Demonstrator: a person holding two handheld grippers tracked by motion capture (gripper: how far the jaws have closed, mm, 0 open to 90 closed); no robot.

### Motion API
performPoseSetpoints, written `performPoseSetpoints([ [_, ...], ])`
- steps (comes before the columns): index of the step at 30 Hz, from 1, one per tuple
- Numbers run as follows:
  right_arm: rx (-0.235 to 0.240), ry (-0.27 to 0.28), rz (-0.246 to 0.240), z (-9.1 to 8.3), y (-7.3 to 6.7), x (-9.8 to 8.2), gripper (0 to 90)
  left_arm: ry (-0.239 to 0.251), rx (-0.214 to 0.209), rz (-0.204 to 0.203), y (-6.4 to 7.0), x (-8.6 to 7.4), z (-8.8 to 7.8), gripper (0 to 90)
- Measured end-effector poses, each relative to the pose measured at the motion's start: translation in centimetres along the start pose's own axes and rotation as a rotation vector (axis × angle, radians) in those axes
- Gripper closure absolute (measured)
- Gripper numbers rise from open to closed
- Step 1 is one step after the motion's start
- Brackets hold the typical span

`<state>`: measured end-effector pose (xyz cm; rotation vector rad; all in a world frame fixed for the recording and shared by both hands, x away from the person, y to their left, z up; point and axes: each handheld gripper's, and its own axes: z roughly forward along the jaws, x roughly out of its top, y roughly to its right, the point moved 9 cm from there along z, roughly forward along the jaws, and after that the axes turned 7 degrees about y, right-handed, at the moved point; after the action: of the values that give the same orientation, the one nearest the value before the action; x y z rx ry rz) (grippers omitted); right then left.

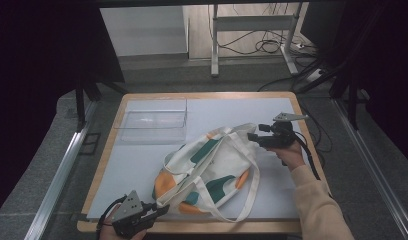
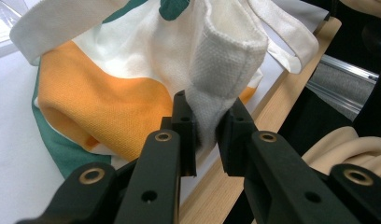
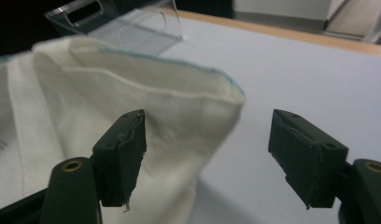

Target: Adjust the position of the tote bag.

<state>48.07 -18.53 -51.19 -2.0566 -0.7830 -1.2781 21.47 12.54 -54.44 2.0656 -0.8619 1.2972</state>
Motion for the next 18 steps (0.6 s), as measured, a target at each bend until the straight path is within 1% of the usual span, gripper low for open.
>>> performPoseSetpoints([
  [2,0.015,-0.003,0.004,0.4,0.0,0.1,29.3,0.000,-0.001,-0.002,0.0,0.0,0.0,79.8],
  [3,0.048,-0.003,-0.006,0.7,-0.1,0.1,31.4,0.000,-0.002,-0.004,0.0,0.0,0.0,79.8],
  [4,0.048,-0.003,-0.006,0.7,-0.1,0.1,31.4,-0.001,-0.002,-0.003,0.0,0.0,0.0,79.8],
  [7,0.090,-0.007,0.006,1.2,-0.2,-0.2,35.3,-0.001,-0.002,-0.004,0.0,0.0,0.0,79.8],
  [8,0.108,-0.002,0.001,1.4,-0.3,-0.3,40.0,-0.001,-0.002,-0.004,0.0,0.0,0.0,79.8],
  [10,0.094,0.005,-0.014,1.5,-0.2,-0.2,46.2,0.000,0.000,-0.004,-0.1,0.0,0.0,79.8],
  [11,0.088,0.012,-0.021,1.5,-0.1,-0.2,51.1,-0.001,0.001,-0.006,-0.2,-0.1,0.0,79.8],
  [12,0.088,0.012,-0.021,1.5,-0.1,-0.2,51.1,-0.001,0.001,-0.006,-0.2,-0.1,0.0,79.9],
  [14,0.061,0.015,-0.041,1.4,0.1,0.0,62.2,-0.001,0.000,-0.009,-0.2,-0.1,0.0,79.9],
  [15,0.050,0.014,-0.058,1.3,0.3,0.0,65.3,-0.001,-0.001,-0.010,-0.2,-0.1,0.0,79.9],
  [18,0.046,0.007,-0.092,1.1,0.3,0.0,73.9,-0.001,0.000,-0.010,-0.2,-0.1,0.0,79.9],
])
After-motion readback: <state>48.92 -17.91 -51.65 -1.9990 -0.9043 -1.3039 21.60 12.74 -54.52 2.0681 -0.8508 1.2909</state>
